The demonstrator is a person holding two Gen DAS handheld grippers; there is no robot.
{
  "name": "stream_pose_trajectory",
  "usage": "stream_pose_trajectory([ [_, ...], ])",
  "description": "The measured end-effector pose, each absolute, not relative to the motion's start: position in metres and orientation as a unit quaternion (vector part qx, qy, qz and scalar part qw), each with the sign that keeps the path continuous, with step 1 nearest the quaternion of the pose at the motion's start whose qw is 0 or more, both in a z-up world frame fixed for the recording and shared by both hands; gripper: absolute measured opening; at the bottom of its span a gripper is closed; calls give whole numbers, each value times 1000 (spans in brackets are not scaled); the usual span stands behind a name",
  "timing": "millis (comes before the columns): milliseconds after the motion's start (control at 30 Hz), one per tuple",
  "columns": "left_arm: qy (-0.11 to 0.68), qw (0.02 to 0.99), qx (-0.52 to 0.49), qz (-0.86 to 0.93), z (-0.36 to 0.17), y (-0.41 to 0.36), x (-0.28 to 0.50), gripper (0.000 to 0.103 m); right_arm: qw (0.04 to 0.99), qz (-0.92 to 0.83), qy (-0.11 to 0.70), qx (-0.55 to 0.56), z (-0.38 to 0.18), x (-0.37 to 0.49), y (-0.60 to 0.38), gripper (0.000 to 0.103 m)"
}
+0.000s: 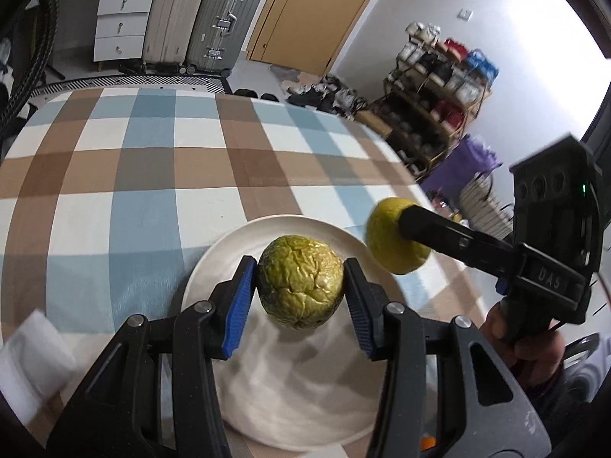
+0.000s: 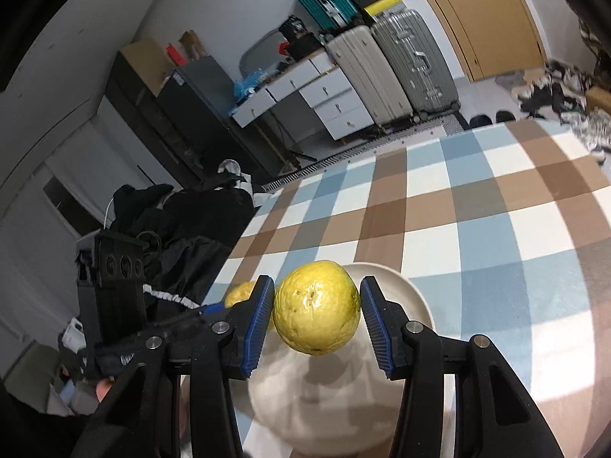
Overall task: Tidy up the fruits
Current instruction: 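Carry both fruits onto the cream plate and open both tools, then lift both tools off the plate and move back toward the fruits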
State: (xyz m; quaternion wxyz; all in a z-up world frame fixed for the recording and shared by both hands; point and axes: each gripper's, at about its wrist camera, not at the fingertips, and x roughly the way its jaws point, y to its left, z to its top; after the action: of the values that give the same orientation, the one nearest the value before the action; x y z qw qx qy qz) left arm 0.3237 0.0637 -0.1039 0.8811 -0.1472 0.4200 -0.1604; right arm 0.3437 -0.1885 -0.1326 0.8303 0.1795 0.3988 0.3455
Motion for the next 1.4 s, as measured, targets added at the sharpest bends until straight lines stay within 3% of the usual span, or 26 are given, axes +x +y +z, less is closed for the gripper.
stream_pose_trajectory([
  [300,443,873,-135,-156,-132,59,351,44,808,333,449,186,-178,386,-167,48],
  [700,452,865,-158,-151,-150,63,367,45,801,319,473,183,-199,398,-157,48],
  [900,428,879,-151,-145,-133,66,355,79,804,319,461,196,-191,393,-159,53],
  [1167,400,900,-122,-121,-97,65,320,84,834,313,408,201,-153,359,-177,82],
  [1300,381,914,-96,-101,-78,62,288,89,853,306,376,191,-131,327,-192,90],
  [1400,360,926,-82,-80,-63,61,262,102,868,307,347,178,-115,302,-203,94],
])
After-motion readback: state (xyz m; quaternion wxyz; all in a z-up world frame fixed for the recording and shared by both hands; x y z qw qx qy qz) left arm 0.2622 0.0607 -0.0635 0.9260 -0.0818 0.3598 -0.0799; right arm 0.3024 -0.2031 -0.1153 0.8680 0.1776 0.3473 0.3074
